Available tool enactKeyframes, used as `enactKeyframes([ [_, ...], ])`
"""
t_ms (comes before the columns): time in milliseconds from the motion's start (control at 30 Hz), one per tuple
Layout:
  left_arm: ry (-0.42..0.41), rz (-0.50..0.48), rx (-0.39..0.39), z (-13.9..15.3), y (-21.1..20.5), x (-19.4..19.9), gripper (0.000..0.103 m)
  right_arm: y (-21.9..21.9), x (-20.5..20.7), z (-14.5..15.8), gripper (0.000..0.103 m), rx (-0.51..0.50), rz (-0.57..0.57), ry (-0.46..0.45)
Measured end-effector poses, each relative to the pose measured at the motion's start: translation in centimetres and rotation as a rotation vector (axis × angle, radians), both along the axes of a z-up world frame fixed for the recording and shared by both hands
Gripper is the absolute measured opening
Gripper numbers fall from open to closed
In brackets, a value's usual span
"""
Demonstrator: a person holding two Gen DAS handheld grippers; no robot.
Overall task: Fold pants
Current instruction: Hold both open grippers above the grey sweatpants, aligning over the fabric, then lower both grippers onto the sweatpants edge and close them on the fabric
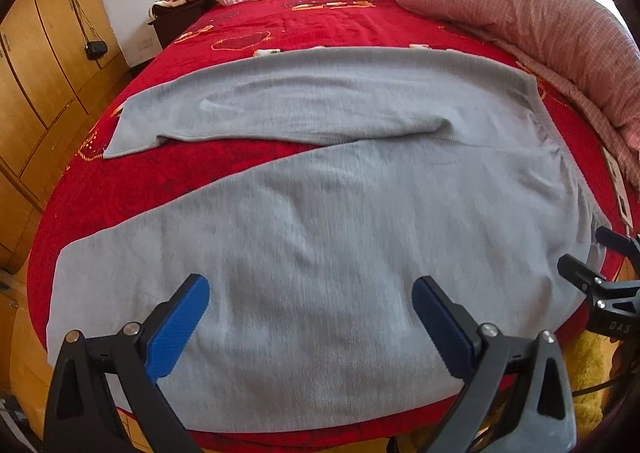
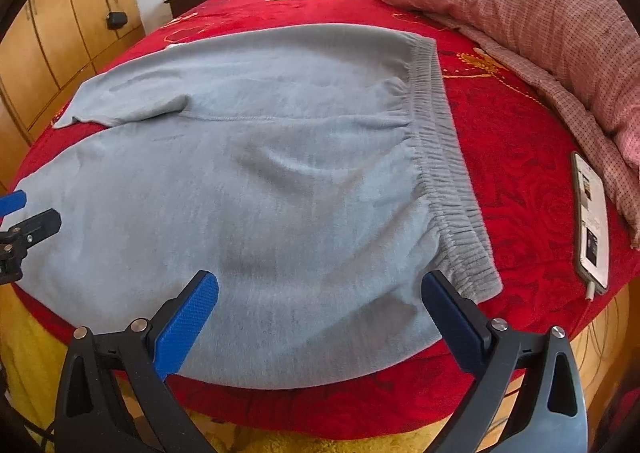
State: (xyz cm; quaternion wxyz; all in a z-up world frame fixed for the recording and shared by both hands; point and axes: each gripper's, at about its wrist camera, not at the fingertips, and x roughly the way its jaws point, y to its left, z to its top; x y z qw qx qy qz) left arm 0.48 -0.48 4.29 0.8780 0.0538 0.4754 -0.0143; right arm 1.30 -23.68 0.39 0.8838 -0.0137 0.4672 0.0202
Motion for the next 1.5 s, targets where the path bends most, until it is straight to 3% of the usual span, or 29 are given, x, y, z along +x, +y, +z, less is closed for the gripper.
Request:
enactKeyframes([
  [767,0.001,0.061,-0.039,0.9,1.4,1.5,0.103,0.1,2.0,2.8,0.103,-0.011,0.020,-0.039],
  [1500,-0.022,0.022,-0.027,2.3,1.1,4.9,0.103,0.3,5.5,5.1,0.103,-0.067,0.074,-0.076],
])
